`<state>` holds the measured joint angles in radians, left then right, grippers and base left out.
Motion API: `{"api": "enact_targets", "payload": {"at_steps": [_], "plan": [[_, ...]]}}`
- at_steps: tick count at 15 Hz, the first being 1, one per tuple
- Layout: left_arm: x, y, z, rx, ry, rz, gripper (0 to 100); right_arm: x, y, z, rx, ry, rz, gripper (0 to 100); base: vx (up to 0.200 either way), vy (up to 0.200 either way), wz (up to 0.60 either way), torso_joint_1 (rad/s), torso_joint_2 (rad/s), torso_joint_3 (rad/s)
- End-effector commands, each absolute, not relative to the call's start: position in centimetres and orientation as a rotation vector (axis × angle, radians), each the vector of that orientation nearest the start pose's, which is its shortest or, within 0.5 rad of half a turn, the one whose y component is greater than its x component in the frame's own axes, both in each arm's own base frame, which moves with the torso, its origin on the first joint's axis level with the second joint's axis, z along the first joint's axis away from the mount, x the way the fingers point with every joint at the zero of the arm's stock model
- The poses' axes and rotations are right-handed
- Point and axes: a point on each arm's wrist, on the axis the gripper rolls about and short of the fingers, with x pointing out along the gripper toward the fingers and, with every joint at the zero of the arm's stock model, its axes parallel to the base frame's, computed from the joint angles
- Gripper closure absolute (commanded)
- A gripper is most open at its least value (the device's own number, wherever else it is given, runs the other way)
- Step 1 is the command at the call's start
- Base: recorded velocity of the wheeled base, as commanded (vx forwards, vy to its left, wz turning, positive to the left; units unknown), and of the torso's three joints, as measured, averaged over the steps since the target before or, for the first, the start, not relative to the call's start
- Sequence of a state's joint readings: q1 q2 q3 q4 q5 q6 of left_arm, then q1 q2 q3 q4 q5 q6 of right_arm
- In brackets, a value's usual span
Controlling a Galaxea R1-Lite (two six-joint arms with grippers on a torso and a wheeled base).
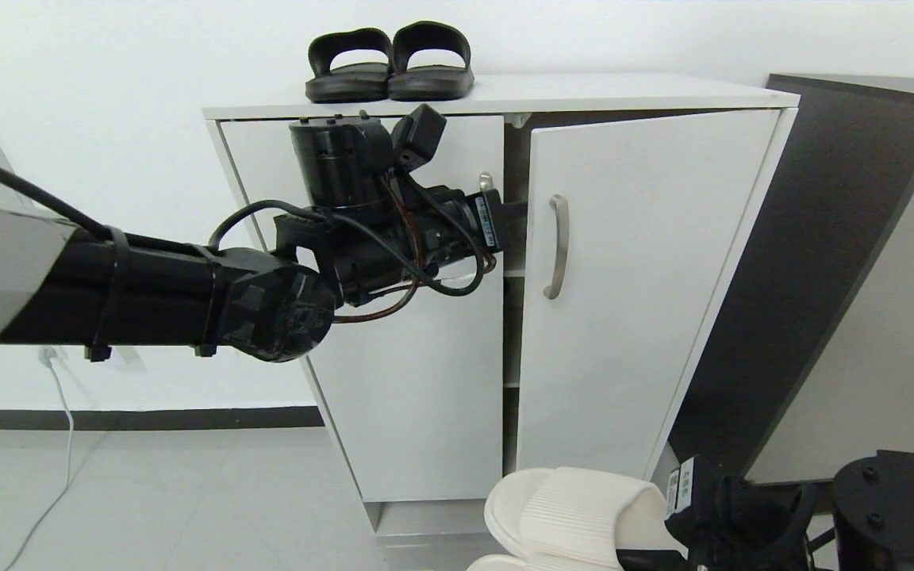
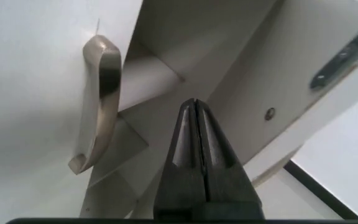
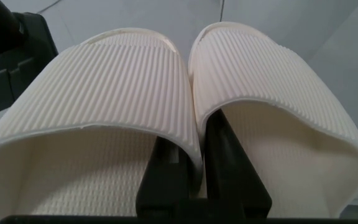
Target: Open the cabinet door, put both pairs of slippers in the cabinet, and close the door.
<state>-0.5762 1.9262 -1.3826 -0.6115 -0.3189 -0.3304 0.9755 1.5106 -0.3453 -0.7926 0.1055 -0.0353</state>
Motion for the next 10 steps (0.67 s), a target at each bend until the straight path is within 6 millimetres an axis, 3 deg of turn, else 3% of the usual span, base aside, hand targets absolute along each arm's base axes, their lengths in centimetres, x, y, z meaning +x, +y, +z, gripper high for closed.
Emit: {"api": "enact_targets", "payload": {"at_steps": [1, 5, 6, 8, 10], "plan": [[32.5, -22.4, 26.2, -0.318, 0.082, -0.905, 100, 11.7, 18.0, 12.8, -0.207, 0.351, 1.084, 100, -0.200, 0.000, 0.00, 0.002, 0.01, -0.002], [26.6, -25.7, 27.7, -0.316, 0.074, -1.038, 100, 11.4, 18.1, 12.6, -0.213, 0.355, 1.096, 100, -0.200, 0.000, 0.00, 0.004, 0.00, 0.005], [26.4, -25.8, 27.8, -0.315, 0.069, -1.037, 100, 11.4, 18.1, 12.5, -0.215, 0.356, 1.096, 100, -0.200, 0.000, 0.00, 0.002, 0.01, -0.002], [26.8, -25.6, 27.6, -0.311, 0.072, -1.022, 100, 11.4, 18.1, 12.6, -0.214, 0.355, 1.094, 100, 0.000, 0.000, 0.00, 0.000, 0.00, 0.000], [28.3, -23.8, 27.4, -0.311, 0.067, -0.956, 100, 11.5, 18.1, 12.5, -0.214, 0.355, 1.090, 100, 0.000, 0.000, 0.00, 0.000, 0.00, 0.000]]}}
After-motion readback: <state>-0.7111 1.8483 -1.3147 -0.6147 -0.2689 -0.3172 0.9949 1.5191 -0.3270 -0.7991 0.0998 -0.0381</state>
